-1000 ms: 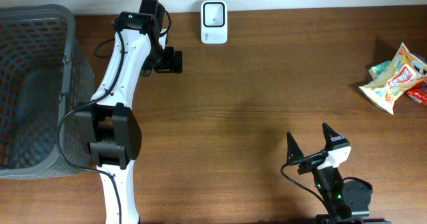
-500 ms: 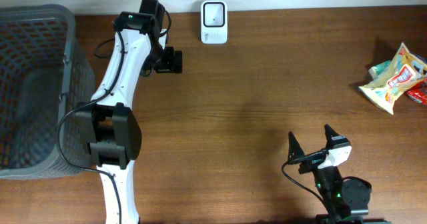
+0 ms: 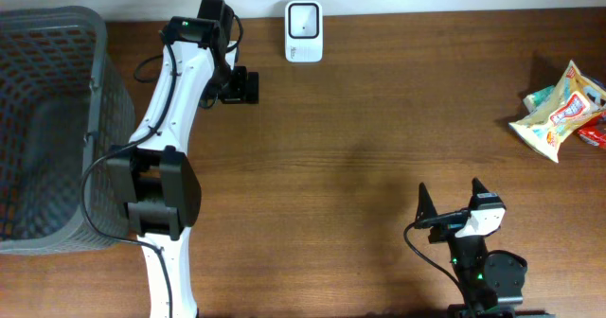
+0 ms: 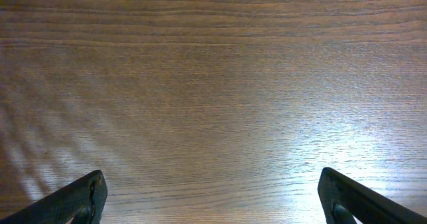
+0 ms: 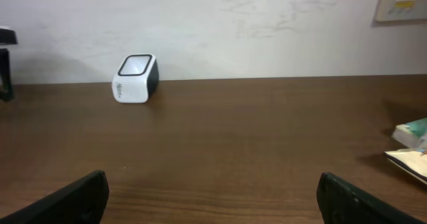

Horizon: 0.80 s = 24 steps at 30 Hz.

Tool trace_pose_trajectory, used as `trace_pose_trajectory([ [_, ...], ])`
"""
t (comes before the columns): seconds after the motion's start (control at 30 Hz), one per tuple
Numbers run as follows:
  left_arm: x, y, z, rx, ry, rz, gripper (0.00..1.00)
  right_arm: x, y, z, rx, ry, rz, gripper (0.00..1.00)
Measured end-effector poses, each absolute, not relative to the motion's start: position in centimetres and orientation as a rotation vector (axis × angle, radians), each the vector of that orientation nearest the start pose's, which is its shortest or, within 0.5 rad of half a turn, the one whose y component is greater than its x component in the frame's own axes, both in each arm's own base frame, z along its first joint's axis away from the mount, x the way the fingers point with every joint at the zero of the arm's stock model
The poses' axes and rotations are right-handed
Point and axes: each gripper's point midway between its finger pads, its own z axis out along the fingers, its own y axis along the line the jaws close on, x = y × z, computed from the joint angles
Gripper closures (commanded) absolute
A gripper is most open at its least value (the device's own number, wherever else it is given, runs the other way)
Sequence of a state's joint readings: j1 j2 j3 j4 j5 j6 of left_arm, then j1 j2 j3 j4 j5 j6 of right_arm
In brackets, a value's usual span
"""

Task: Scan the item barcode

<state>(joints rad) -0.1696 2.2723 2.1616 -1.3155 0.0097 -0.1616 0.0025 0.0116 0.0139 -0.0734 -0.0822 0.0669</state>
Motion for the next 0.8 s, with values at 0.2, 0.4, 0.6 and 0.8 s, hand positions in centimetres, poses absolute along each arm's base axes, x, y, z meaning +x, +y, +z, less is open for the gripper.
trace_pose_trajectory([
  [0.2, 46.88, -8.2, 10.44, 0.013, 3.0, -0.05, 0.01, 24.57, 1.26, 15.96, 0.0, 1.643, 0.11, 0.01],
  [0.4, 46.88, -8.2, 10.44, 0.013, 3.0, -0.051, 0.01, 24.57, 1.31, 15.97, -0.003, 1.643, 0.113, 0.02],
  [0.6, 46.88, -8.2, 10.44, 0.013, 3.0, -0.05, 0.01, 24.57, 1.31, 15.97, -0.003, 1.643, 0.113, 0.02],
  [0.8, 46.88, -8.2, 10.44, 0.013, 3.0, -0.05, 0.01, 24.57, 1.31, 15.97, -0.003, 1.643, 0.112, 0.02],
])
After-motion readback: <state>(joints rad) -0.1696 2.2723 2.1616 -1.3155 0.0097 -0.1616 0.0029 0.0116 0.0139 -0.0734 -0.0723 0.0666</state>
